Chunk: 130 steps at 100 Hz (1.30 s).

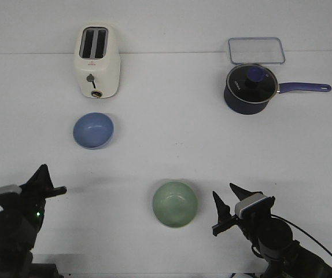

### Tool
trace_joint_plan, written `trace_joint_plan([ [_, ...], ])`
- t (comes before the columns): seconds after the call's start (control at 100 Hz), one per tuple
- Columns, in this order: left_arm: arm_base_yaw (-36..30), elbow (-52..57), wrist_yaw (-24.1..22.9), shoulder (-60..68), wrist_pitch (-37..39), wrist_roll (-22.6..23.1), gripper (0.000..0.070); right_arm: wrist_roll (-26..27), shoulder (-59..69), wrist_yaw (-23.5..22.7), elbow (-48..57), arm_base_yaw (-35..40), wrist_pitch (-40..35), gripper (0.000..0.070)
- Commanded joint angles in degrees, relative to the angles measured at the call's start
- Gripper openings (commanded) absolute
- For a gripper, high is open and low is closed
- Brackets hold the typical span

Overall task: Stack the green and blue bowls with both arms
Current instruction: 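Reach the left gripper to the light blue bowl rim and grasp it, then carry the blue bowl with the left gripper over the green bowl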

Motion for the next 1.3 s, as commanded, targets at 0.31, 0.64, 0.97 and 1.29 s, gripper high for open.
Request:
trace_joint_plan([
  [0.31, -0.04, 28.83, 4.81, 48.50, -9.18, 4.04, 0.0461, -0.11, 0.31, 1.70, 0.35, 0.52, 0.79, 0.0375],
  [0.64, 0.28, 36.79, 4.61, 68.61, -8.66, 3.91, 0.0456, -0.09, 0.31, 1.70, 0.35, 0.52, 0.79, 0.0375],
  [0.97, 0.28, 36.92, 4.61, 71.71, -4.74, 3.93, 0.0005, 0.07, 0.31, 1.70, 0.35, 0.52, 0.83, 0.0375],
  [1.29, 0.24, 36.96, 10.10, 65.96, -6.91, 3.96, 0.0009, 0.39, 0.28, 1.70, 0.35, 0.52, 2.01, 0.0375],
])
